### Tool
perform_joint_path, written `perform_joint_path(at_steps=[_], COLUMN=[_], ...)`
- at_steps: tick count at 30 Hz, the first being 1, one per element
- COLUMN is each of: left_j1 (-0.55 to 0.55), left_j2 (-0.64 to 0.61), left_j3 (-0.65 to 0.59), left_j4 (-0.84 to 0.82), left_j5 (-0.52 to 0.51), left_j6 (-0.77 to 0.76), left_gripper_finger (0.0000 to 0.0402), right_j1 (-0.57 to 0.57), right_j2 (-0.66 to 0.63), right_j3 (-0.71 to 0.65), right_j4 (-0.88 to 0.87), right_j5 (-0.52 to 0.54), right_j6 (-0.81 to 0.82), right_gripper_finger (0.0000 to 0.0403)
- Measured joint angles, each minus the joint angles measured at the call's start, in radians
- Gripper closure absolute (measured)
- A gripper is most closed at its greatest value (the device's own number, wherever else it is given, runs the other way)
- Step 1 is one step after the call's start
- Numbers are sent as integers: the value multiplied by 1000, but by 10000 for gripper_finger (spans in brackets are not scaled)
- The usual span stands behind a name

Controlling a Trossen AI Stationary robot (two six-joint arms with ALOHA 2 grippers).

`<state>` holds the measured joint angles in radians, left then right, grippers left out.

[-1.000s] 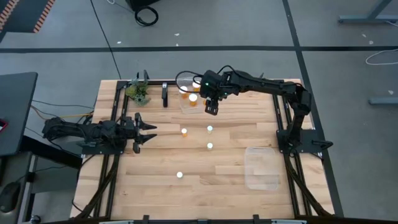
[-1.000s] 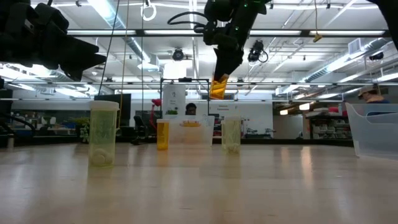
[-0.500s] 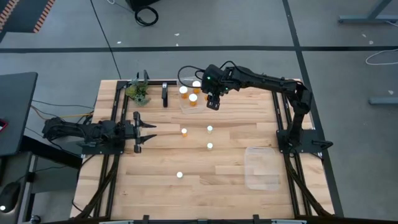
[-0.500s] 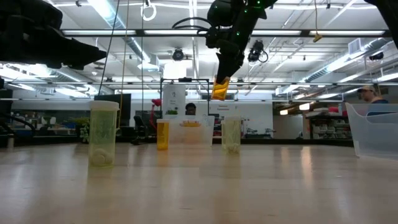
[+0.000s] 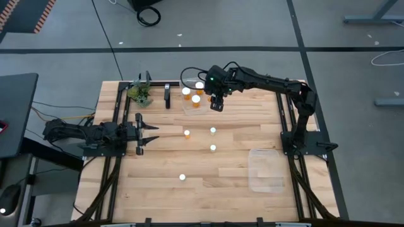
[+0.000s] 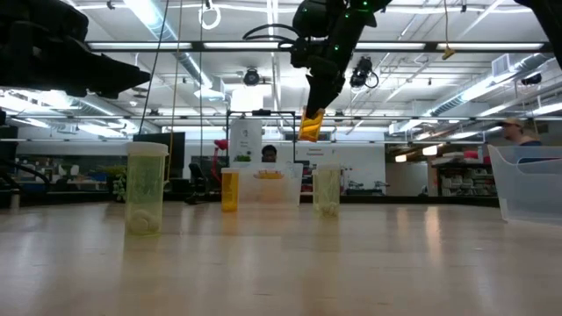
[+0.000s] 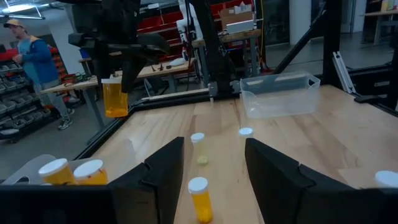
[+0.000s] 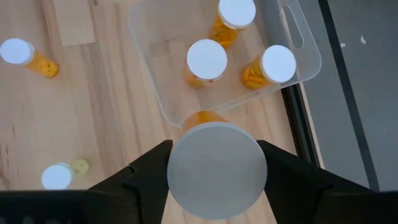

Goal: Pick and place medicine bottles into bin by pill shape (circle, oval)
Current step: Put the orange capsule bottle into the top transparent bin

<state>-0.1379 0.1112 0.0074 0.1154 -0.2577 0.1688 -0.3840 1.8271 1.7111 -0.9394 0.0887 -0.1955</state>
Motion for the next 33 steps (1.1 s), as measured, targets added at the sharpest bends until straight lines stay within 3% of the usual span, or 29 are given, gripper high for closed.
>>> perform_joint_path(at_steps=[33], left_j1=[0], left_j2=[0], left_j3=[0], left_j4=[0], left_j5=[0], left_j6=[-1], left_gripper_finger=[221], right_j1=[0], right_j2=[0], right_j3=[-1], right_j4=[0], right_j5=[0], right_j6=[12], right_gripper_finger=[171])
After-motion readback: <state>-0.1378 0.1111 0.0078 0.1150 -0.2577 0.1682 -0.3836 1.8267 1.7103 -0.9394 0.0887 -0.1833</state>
